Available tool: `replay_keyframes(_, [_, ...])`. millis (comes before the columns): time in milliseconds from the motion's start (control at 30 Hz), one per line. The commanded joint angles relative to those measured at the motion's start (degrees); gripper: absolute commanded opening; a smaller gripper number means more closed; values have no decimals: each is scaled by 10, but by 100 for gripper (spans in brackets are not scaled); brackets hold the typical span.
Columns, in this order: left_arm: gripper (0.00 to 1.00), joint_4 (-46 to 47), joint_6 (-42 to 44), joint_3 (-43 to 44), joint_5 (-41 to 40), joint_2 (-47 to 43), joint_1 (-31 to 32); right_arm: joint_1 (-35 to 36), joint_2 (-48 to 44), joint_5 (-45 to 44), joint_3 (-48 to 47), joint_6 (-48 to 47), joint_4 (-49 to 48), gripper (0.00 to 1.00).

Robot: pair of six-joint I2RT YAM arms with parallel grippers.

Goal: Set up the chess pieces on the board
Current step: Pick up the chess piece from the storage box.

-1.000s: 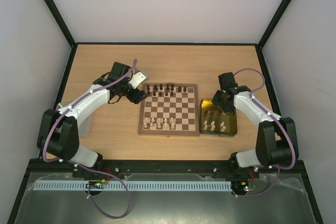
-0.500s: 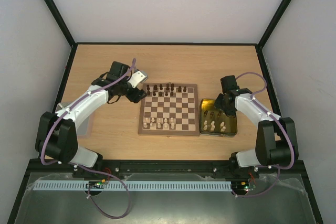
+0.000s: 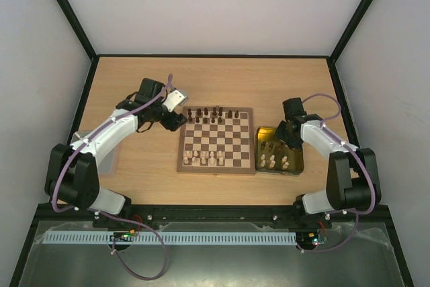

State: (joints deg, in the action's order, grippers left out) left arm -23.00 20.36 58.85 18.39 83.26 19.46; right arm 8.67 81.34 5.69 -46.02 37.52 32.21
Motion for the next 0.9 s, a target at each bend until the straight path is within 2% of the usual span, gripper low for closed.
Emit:
replay_keyframes(0, [75, 6, -3, -3, 4, -23, -6, -4, 9, -10, 11, 1, -9, 25])
replay_keyframes(467, [75, 8, -3, -6, 10, -27, -11, -8, -5, -38, 0, -4, 2, 3])
replay_keyframes(867, [75, 7, -3, -5, 15, -22, -11, -7, -50, -49, -3, -8, 21, 2])
